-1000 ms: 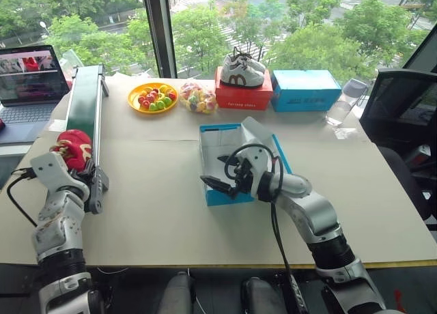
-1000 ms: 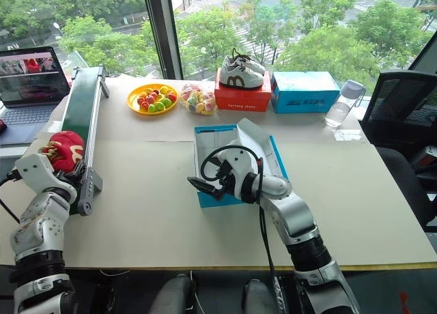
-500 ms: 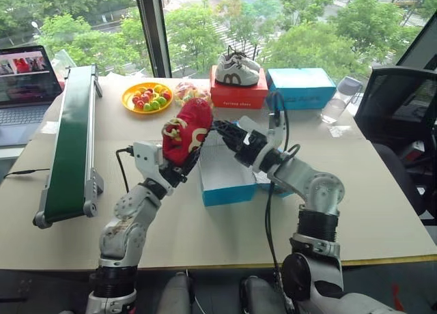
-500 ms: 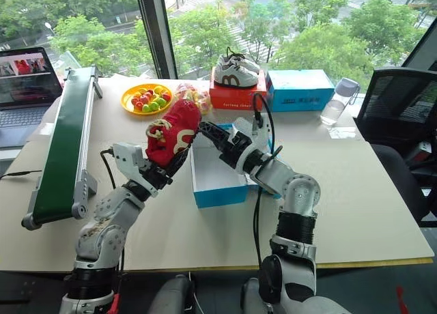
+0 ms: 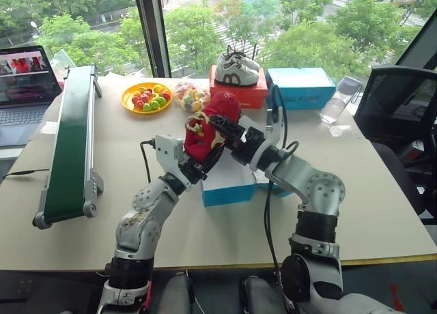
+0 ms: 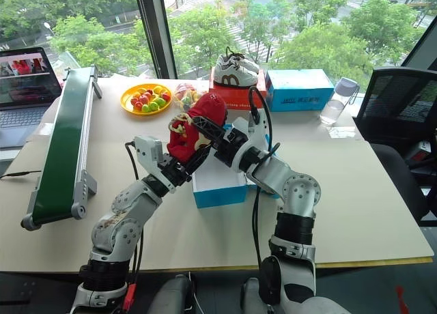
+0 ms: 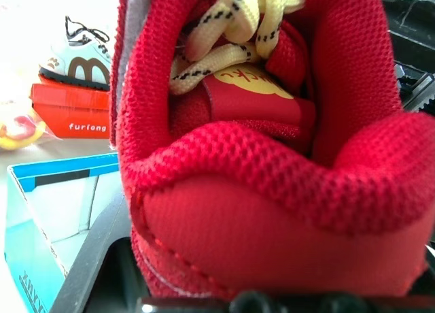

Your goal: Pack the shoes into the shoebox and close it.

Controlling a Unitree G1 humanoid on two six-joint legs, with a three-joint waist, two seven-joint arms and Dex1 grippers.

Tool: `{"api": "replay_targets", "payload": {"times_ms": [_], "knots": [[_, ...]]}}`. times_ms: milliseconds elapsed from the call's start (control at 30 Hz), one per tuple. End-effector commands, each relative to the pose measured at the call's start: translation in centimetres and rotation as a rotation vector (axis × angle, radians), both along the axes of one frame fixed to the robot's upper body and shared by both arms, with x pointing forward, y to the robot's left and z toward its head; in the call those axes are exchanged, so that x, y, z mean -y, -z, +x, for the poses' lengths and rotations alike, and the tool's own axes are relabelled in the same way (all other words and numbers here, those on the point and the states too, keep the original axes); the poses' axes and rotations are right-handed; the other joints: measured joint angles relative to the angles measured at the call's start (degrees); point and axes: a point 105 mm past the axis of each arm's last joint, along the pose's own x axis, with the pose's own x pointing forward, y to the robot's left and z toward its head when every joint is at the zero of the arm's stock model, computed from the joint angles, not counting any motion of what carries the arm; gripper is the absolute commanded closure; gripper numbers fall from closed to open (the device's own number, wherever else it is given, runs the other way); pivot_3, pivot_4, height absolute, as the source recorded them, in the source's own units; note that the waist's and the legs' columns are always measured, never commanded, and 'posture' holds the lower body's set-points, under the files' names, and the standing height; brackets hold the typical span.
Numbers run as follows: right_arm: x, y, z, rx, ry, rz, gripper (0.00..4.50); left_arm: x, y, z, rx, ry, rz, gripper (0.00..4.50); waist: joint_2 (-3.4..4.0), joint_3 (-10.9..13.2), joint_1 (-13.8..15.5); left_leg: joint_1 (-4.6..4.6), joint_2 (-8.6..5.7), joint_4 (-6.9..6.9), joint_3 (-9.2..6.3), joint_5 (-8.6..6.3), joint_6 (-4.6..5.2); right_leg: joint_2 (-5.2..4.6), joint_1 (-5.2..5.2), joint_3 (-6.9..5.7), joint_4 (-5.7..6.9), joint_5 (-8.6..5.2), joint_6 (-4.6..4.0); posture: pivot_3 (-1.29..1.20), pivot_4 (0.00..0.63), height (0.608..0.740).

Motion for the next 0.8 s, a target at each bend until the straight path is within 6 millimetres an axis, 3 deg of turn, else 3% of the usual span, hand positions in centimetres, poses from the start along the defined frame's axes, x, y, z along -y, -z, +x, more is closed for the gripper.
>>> {"api": "replay_targets", "payload": {"times_ms": [33, 267, 433, 500, 600, 733, 800], "knots": [[0.6, -1.7, -0.3, 0.066, 0.027, 0.041, 1.42, 0.0, -1.3, -0.3, 0.05, 0.012, -0.007, 1.91, 0.0, 0.0, 0.0, 0.0, 0.0, 0.0, 0.0, 0.0, 0.0, 0.0, 0.0, 0.0, 0.0, 0.0, 0.0, 0.0, 0.15, 0.74], [0.6, -1.5, -0.1, 0.061, 0.044, 0.025, 3.7, -0.1, -0.7, 0.0, 0.036, -0.003, 0.03, 1.91, 0.0, 0.0, 0.0, 0.0, 0.0, -0.01, 0.0, 0.0, 0.0, 0.0, 0.0, 0.0, -0.01, 0.0, 0.0, 0.0, 0.15, 0.74], [0.8, -1.6, 0.2, 0.06, 0.07, 0.037, 3.7, 0.0, -0.5, 0.1, 0.038, -0.01, 0.046, 1.91, 0.0, 0.0, 0.0, 0.0, 0.0, -0.01, 0.0, 0.0, 0.0, 0.0, 0.0, 0.0, -0.03, 0.0, 0.0, 0.0, 0.15, 0.74], [1.1, -1.7, 0.4, 0.064, 0.095, 0.04, 3.74, 0.1, -0.4, 0.0, 0.043, -0.014, 0.064, 0.92, 0.0, 0.0, 0.0, -0.01, 0.0, -0.01, 0.0, 0.0, 0.0, 0.0, 0.0, 0.0, -0.03, 0.0, 0.0, 0.0, 0.15, 0.74], [2.2, -2.0, 1.4, 0.059, 0.173, 0.065, 3.74, 0.4, 0.0, -0.2, 0.049, -0.002, 0.116, 0.1, 0.0, 0.0, 0.1, 0.0, 0.0, -0.01, 0.0, 0.0, 0.0, 0.0, 0.0, 0.0, -0.04, 0.0, 0.0, 0.0, 0.15, 0.74], [6.0, -2.4, 4.0, 0.022, 0.37, 0.08, 3.74, -0.9, 0.9, -0.4, 0.054, -0.028, 0.199, 0.1, 0.0, 0.0, 0.1, 0.0, 0.0, -0.01, 0.02, 0.0, 0.0, 0.0, -0.01, 0.01, -0.05, 0.0, 0.0, 0.0, 0.15, 0.74], [6.6, -1.9, 4.6, -0.004, 0.378, 0.037, 3.74, -2.0, 1.5, -0.5, 0.04, -0.037, 0.237, 0.1, 0.02, 0.0, 0.1, -0.01, 0.0, -0.03, 0.04, 0.0, 0.0, -0.01, -0.03, 0.02, -0.07, 0.0, 0.0, 0.0, 0.15, 0.74]]}}
